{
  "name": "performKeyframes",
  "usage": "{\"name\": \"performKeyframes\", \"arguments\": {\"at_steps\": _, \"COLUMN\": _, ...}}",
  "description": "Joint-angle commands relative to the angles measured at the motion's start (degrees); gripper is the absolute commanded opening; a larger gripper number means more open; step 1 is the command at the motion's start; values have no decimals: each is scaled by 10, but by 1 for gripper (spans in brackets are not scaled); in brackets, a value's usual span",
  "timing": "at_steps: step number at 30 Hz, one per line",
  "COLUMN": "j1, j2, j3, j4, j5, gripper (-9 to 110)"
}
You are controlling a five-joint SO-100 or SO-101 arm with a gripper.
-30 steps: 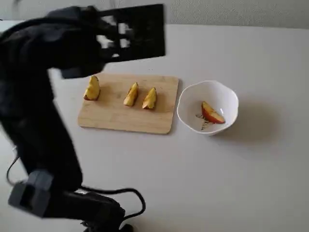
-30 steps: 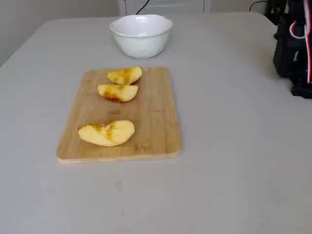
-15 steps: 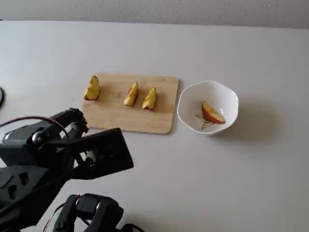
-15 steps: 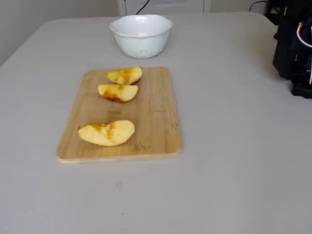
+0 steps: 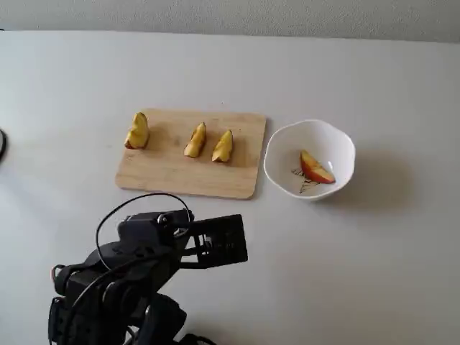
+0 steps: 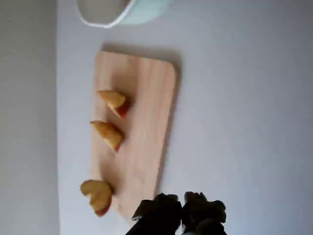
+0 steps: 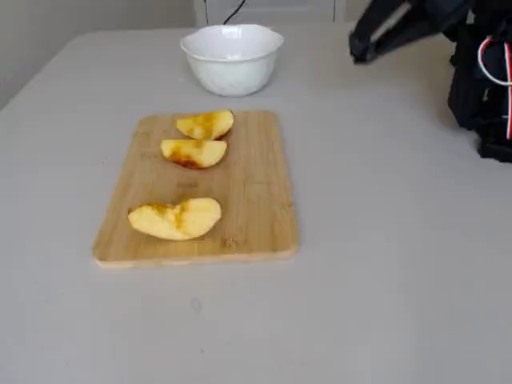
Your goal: Pick up the third from the right apple slice from the cutting board and place it into the bowl
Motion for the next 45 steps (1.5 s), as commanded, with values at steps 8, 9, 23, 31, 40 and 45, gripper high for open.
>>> {"name": "performKeyframes", "arguments": {"at_steps": 8, "j1": 12, "j2": 8, "j3": 99, "j4": -33, "j5": 48, "gripper": 0}}
{"name": "performKeyframes", "arguments": {"at_steps": 9, "j1": 12, "j2": 8, "j3": 99, "j4": -33, "j5": 50, "gripper": 0}}
{"name": "performKeyframes", "arguments": {"at_steps": 23, "j1": 11, "j2": 8, "j3": 99, "j4": -33, "j5": 50, "gripper": 0}}
{"name": "performKeyframes", "arguments": {"at_steps": 31, "j1": 11, "j2": 8, "j3": 99, "j4": -33, "j5": 50, "gripper": 0}}
{"name": "performKeyframes", "arguments": {"at_steps": 40, "j1": 11, "j2": 8, "j3": 99, "j4": -33, "j5": 50, "gripper": 0}}
{"name": "performKeyframes", "arguments": {"at_steps": 45, "j1": 11, "j2": 8, "j3": 99, "j4": -33, "j5": 50, "gripper": 0}}
